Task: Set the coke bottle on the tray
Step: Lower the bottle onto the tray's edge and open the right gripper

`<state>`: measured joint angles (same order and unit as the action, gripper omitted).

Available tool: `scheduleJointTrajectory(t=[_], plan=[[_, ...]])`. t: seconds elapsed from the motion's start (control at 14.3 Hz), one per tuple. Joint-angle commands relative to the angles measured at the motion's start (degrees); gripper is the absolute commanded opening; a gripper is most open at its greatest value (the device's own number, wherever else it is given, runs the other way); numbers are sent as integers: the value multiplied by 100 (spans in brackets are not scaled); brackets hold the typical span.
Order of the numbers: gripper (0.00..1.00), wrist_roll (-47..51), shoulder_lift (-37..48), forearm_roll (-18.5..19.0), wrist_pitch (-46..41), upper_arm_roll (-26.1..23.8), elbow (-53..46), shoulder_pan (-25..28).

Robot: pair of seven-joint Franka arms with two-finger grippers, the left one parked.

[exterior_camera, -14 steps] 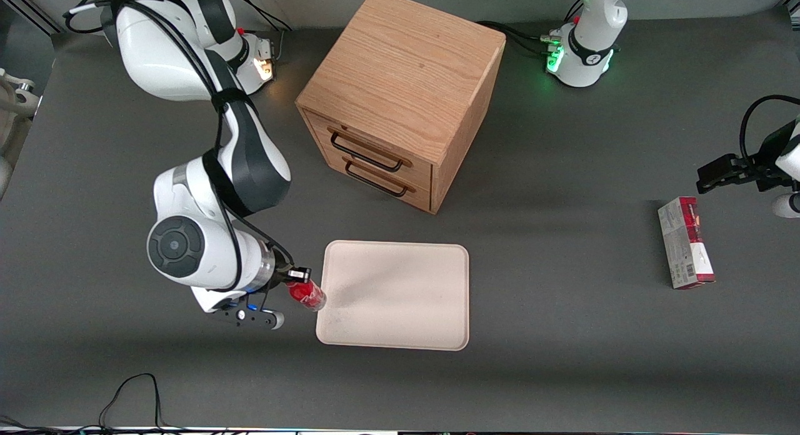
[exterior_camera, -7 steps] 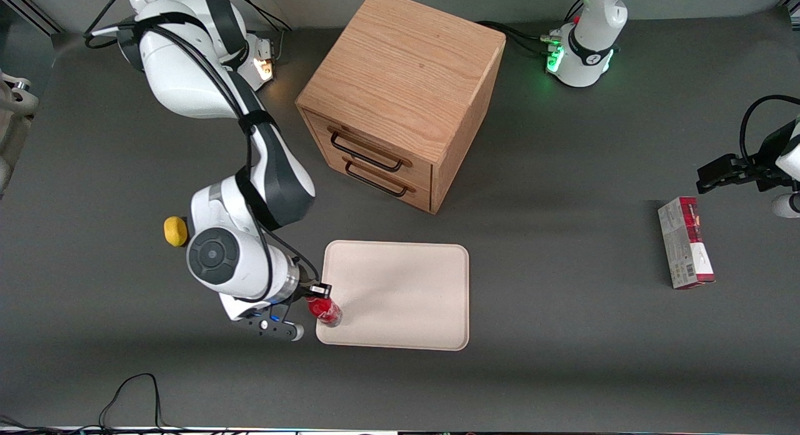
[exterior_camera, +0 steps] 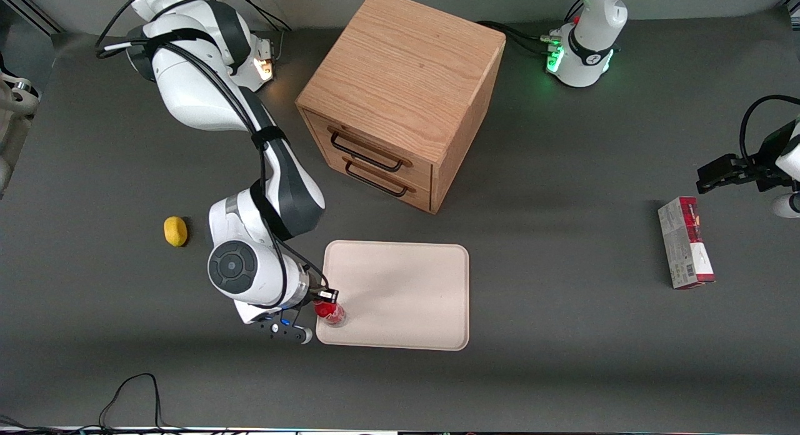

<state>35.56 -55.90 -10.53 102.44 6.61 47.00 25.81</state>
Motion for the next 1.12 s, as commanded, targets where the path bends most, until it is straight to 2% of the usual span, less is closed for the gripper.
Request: scheduleJointTrajectory(t=[0.0, 0.07, 0.49, 0.7, 0.84, 1.05], plan=[[1, 144, -132, -151, -40, -20, -279, -32], [99, 153, -123, -142, -75, -11, -279, -24], [100, 170, -71, -142, -128, -11, -279, -33], [100, -57, 157, -81, -697, 15, -270, -59], [100, -889, 603, -98, -1145, 50, 175, -85], [100, -1515, 1657, -89, -1052, 86, 1474, -278]])
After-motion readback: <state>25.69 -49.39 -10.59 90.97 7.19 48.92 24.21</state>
